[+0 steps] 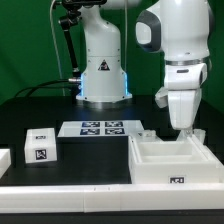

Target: Assemble cabinet

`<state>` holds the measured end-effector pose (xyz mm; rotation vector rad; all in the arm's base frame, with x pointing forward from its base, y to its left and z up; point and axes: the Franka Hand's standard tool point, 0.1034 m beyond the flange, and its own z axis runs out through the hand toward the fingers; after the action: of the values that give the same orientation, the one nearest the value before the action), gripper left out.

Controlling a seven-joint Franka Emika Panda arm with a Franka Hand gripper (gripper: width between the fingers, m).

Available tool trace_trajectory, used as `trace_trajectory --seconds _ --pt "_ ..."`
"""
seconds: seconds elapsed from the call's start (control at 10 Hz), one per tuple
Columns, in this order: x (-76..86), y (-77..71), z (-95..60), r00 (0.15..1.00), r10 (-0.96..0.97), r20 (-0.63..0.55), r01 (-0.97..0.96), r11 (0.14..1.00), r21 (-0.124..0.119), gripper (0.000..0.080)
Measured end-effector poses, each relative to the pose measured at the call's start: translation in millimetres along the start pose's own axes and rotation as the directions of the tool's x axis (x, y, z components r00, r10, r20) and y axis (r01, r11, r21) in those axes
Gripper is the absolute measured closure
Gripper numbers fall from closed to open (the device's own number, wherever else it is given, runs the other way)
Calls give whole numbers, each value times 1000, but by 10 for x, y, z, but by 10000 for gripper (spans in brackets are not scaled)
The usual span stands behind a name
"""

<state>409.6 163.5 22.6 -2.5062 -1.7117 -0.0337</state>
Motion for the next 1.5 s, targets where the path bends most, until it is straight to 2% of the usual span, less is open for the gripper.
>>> trace_trajectory --seconds 0.2,0.4,0.5,0.8,0.9,1.1,1.5 --pt "-124 142 -289 996 -82 36 82 997 -5 731" --pt "-228 220 -457 996 -81 45 83 996 -22 731" --pt "-246 204 -492 998 -44 46 45 999 -30 731" --pt "-272 215 -462 994 -98 47 100 995 -26 731" --pt "-331 266 -454 982 -182 54 183 983 -17 731" --pt "-322 400 -516 973 -223 54 224 974 -22 731" --pt "-310 414 -514 973 -223 53 224 974 -24 731"
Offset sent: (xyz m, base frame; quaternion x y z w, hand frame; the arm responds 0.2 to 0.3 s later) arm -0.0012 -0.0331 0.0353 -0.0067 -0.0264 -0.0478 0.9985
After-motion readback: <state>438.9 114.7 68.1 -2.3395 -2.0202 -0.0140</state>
